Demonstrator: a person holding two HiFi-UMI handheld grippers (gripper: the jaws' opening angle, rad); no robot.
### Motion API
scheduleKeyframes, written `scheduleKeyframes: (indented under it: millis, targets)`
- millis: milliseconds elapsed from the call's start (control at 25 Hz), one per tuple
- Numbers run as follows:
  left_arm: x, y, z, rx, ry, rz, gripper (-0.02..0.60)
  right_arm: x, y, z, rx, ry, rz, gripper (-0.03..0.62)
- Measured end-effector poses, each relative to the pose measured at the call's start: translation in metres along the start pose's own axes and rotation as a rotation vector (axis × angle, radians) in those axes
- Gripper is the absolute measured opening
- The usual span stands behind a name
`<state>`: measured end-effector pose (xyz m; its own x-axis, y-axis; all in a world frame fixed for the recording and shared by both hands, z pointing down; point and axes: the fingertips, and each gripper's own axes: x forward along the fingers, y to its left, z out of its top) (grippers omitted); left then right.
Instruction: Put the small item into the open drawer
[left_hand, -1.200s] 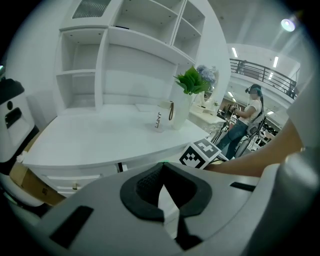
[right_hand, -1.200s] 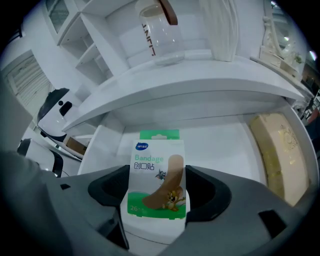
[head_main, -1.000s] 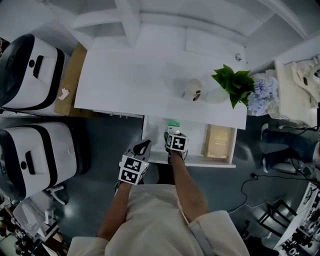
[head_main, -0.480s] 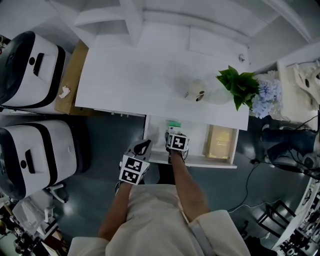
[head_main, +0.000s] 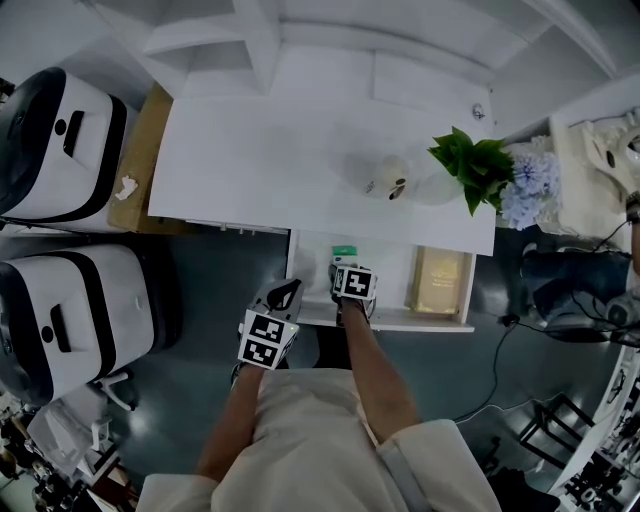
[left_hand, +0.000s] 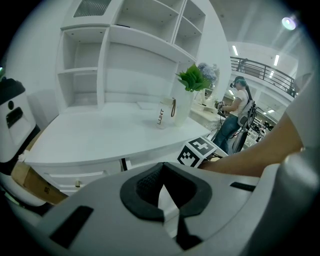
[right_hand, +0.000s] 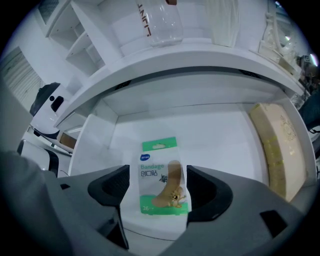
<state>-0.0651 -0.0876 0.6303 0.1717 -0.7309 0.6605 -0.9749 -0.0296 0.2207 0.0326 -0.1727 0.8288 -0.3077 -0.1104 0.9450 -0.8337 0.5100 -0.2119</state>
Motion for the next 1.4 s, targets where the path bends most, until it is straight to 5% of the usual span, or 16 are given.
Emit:
scheduleKeyframes:
  millis: [1400]
  targets:
    - [0.021,-0.02,0.012,0.139,0.01,-0.154,0.015,-0.102,0.008,0.004,0.047,-0.27,0.098,0.367]
